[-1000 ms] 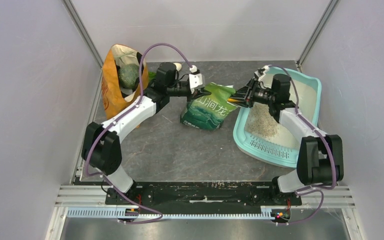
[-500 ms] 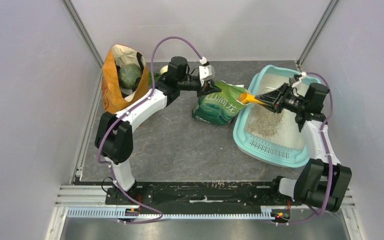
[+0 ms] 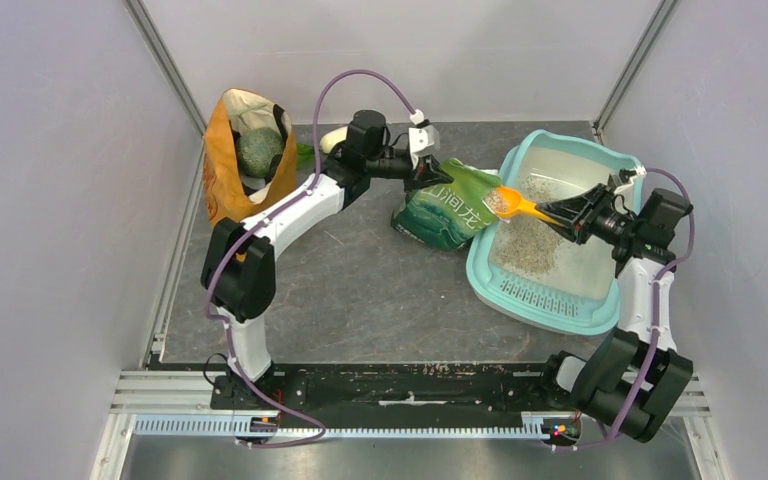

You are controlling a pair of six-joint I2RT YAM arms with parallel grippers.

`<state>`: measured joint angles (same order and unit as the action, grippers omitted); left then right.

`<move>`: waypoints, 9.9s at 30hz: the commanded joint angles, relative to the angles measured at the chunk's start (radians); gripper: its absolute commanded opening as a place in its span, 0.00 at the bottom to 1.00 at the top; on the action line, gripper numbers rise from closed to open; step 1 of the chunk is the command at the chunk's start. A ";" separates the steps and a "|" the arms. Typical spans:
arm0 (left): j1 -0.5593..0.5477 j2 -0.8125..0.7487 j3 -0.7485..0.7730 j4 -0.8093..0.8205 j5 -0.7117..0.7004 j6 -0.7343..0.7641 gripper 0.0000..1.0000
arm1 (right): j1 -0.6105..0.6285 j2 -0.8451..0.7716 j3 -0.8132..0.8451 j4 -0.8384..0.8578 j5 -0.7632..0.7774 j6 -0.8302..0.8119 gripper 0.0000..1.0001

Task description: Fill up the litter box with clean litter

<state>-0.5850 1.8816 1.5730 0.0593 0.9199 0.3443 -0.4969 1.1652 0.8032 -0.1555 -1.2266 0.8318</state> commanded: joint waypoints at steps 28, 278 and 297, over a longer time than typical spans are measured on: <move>-0.032 0.074 0.170 0.149 0.021 -0.104 0.02 | -0.413 0.043 0.185 -0.668 -0.229 -0.585 0.00; 0.484 -0.366 -0.023 -0.962 -0.154 0.167 0.02 | 0.940 0.434 0.270 0.426 0.177 -0.565 0.13; 0.527 -0.642 -0.022 -0.819 0.004 0.364 0.75 | 0.933 0.509 0.401 0.131 0.130 -0.542 0.00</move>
<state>-0.0257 1.4590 1.6238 -0.9188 0.8253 0.5182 0.4381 1.6596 1.1343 0.0242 -1.0515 0.2455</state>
